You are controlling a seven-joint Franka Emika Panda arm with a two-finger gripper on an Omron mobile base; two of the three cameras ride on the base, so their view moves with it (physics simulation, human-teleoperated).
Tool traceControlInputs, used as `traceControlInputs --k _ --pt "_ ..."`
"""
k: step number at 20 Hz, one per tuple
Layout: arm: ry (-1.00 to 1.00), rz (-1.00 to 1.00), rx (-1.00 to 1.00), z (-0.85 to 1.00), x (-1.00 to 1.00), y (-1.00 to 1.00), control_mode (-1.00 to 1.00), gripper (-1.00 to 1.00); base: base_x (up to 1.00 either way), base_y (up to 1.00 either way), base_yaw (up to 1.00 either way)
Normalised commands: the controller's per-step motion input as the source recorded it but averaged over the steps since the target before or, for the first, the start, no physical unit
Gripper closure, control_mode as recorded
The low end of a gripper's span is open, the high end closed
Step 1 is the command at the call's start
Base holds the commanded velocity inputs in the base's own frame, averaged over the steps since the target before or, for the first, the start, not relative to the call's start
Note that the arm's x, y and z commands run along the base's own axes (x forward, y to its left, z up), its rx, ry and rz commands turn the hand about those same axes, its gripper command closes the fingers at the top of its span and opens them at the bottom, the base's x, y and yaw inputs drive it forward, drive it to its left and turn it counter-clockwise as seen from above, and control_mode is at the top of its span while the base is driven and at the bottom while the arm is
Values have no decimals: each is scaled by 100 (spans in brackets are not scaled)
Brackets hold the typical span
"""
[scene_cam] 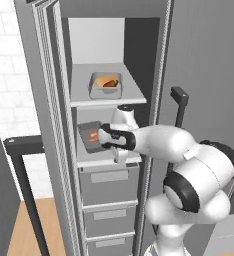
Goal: Take the meat container that has the shrimp and place it on the second highest rack of the freezer. Then take the vegetable container that has the bell pepper and squash and place it on the highest rack of the freezer.
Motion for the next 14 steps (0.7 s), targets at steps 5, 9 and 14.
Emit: traceControlInputs --k 5,9,14 --pt "-1 2 0 77 -100 -18 -100 -100 0 0 0" --pt "2 0 0 78 -100 -1 -100 -100 0 0 0" --pt "-1 0 -2 58 -100 -12 -100 -100 0 0 0"
